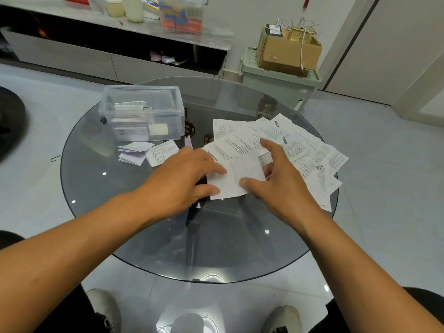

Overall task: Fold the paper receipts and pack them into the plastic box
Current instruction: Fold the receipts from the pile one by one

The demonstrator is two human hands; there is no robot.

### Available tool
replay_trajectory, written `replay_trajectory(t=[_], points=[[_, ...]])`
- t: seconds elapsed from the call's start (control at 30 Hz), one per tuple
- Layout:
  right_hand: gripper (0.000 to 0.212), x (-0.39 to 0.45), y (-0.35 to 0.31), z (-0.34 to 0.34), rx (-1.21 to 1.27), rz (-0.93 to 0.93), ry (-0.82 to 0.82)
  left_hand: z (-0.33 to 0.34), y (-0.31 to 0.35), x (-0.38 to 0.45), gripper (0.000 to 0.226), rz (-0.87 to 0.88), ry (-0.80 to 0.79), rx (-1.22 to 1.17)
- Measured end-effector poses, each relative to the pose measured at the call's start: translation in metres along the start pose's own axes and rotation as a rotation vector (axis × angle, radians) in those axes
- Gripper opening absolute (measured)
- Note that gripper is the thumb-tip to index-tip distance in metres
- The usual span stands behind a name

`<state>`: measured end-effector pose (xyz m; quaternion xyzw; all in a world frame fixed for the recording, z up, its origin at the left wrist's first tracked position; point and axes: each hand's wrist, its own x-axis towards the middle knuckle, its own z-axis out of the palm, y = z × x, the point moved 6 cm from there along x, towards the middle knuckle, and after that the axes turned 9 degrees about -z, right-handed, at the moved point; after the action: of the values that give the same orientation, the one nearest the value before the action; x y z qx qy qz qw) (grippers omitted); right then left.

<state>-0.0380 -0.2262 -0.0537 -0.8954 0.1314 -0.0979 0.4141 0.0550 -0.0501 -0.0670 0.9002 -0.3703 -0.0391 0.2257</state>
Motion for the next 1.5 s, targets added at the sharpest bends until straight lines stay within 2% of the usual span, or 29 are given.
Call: replay_trajectory(t=[0.07,0.17,0.27,0.33,0.4,0.5,0.57,0.63,0.7,0.8,0.87,0.93,1.03,1.13,1.23,1.33,1.5], points=[[0.083,0.000,-0.006,-0.001,-0.001,-0.082,0.065,0.005,-0.002,0.000,0.043,0.004,-0.056,0.020],[0.064,-0.002,-0.015,0.001,0.079,-0.175,0.093,0.003,-0.005,-0.002,0.069,-0.055,-0.074,-0.028],[0.034,-0.006,-0.020,0.010,0.043,-0.230,-0.050,0.000,-0.006,-0.003,0.103,-0.091,-0.087,-0.160],[0.027,-0.008,-0.020,0.018,-0.031,-0.250,-0.136,-0.003,-0.007,-0.004,0.111,-0.098,-0.102,-0.212],[0.027,-0.009,-0.016,0.022,-0.094,-0.258,-0.184,-0.006,-0.007,-0.004,0.100,-0.062,-0.101,-0.171],[0.026,-0.008,-0.013,0.021,-0.111,-0.236,-0.200,-0.008,-0.005,-0.005,0.057,0.075,-0.063,-0.009],[0.028,-0.006,-0.010,0.019,-0.045,-0.186,-0.148,-0.007,-0.002,-0.006,0.034,0.140,-0.047,0.028],[0.033,-0.002,-0.004,0.014,0.073,-0.104,-0.061,-0.009,0.001,-0.006,0.021,0.162,-0.006,0.023],[0.039,0.002,0.000,0.010,0.133,-0.050,-0.038,-0.011,-0.001,-0.005,0.018,0.081,0.014,-0.040],[0.042,0.000,-0.002,0.009,-0.047,-0.089,-0.109,-0.011,-0.008,-0.004,0.012,-0.080,-0.043,-0.247],[0.032,-0.002,-0.005,0.013,-0.117,-0.123,-0.131,-0.009,-0.008,-0.004,0.011,-0.110,-0.112,-0.351],[0.011,-0.003,-0.006,0.019,-0.100,-0.126,-0.140,-0.008,-0.006,-0.005,0.011,-0.126,-0.184,-0.412],[0.015,-0.001,-0.005,0.023,-0.044,-0.106,-0.141,-0.008,-0.005,-0.006,0.024,-0.161,-0.232,-0.473],[0.026,-0.001,-0.005,0.027,0.006,-0.085,-0.127,-0.003,-0.001,-0.006,0.034,-0.151,-0.208,-0.420],[0.040,-0.001,-0.007,0.033,-0.089,-0.095,-0.107,0.003,-0.002,-0.006,0.042,-0.133,-0.124,-0.271],[0.051,0.003,-0.004,0.031,-0.112,-0.037,-0.116,0.005,-0.004,-0.004,0.042,-0.171,-0.125,-0.259],[0.033,0.009,0.005,0.024,-0.122,0.045,-0.130,0.002,-0.003,-0.001,0.033,-0.216,-0.137,-0.165]])
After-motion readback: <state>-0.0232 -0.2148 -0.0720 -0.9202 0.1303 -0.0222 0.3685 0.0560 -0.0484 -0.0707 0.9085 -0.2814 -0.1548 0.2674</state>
